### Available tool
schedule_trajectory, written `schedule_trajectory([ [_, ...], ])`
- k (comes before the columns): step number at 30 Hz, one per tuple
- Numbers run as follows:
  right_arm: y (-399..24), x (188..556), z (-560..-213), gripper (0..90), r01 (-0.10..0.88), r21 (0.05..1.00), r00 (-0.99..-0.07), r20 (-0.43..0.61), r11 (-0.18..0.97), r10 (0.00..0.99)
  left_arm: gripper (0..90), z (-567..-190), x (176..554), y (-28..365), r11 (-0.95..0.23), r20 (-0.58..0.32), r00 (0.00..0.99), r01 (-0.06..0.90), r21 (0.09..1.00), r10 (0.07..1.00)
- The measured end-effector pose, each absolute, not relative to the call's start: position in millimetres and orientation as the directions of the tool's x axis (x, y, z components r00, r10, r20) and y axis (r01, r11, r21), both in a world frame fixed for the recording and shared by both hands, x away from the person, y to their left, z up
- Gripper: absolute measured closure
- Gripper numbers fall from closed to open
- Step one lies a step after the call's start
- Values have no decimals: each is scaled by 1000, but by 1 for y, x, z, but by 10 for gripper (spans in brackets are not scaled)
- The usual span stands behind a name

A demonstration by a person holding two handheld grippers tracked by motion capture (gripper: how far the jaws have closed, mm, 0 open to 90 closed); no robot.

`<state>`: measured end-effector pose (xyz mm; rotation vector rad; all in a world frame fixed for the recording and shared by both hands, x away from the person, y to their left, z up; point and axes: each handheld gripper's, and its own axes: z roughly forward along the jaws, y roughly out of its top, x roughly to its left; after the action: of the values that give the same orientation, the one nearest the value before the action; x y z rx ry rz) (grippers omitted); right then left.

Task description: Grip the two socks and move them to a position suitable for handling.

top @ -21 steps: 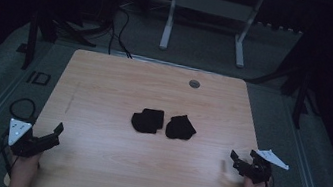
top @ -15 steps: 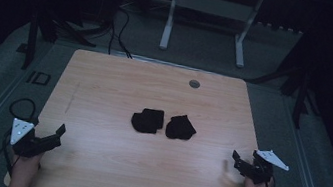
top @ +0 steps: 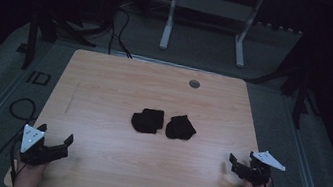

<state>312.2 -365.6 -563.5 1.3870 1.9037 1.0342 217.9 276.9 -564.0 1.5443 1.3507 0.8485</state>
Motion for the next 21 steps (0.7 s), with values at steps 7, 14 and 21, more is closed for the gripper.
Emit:
schedule_trajectory([
  [7, -358, 312, -558, 142, 524, 832, -352, 15, 184, 936, 14, -565, 219, 273, -13, -76, 227, 366, 930, 971],
  [14, -331, 320, -553, 141, 535, 795, -488, 14, 287, 872, 14, -564, 220, 259, -29, -89, 297, 371, 928, 951],
  [21, -293, 332, -543, 137, 504, 779, -583, -11, 372, 812, 14, -562, 220, 244, -39, -97, 322, 391, 920, 942],
])
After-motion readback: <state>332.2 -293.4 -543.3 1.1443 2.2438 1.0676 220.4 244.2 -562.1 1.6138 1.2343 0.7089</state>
